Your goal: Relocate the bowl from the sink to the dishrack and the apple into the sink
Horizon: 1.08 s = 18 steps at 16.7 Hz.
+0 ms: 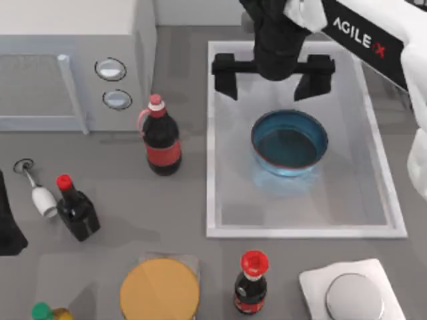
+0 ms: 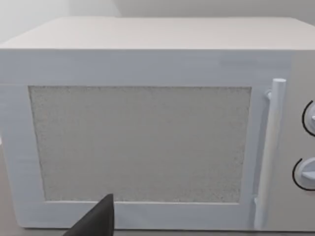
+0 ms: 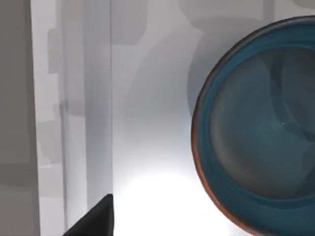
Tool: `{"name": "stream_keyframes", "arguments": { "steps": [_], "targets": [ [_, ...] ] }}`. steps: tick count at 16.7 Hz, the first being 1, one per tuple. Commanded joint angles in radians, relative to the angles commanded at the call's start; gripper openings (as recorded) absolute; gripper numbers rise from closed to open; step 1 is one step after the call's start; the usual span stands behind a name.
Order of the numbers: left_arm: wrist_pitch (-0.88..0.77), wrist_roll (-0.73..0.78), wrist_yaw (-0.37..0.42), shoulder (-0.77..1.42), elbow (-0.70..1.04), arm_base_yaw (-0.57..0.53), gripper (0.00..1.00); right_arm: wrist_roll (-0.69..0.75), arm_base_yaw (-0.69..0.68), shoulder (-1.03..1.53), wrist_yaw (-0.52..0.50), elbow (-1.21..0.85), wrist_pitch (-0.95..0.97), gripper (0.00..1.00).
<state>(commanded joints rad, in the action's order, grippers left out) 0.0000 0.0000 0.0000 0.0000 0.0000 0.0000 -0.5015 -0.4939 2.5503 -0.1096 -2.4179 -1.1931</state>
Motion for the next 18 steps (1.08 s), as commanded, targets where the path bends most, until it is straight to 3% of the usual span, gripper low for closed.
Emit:
{"name": "stream_keyframes", "arguments": {
  "steps": [4, 10, 18],
  "targets": [
    [0.000, 0.000, 0.000, 0.000, 0.000, 0.000, 1.00, -0.036, -0.027, 0.124, -0.003, -0.112, -0.059, 1.00],
    [0.000, 0.000, 0.000, 0.000, 0.000, 0.000, 1.00, -0.035, -0.023, 0.133, -0.002, -0.112, -0.056, 1.00],
    [0.000, 0.000, 0.000, 0.000, 0.000, 0.000, 1.00, -0.020, -0.010, 0.296, -0.002, -0.091, 0.133, 1.00]
  ]
}}
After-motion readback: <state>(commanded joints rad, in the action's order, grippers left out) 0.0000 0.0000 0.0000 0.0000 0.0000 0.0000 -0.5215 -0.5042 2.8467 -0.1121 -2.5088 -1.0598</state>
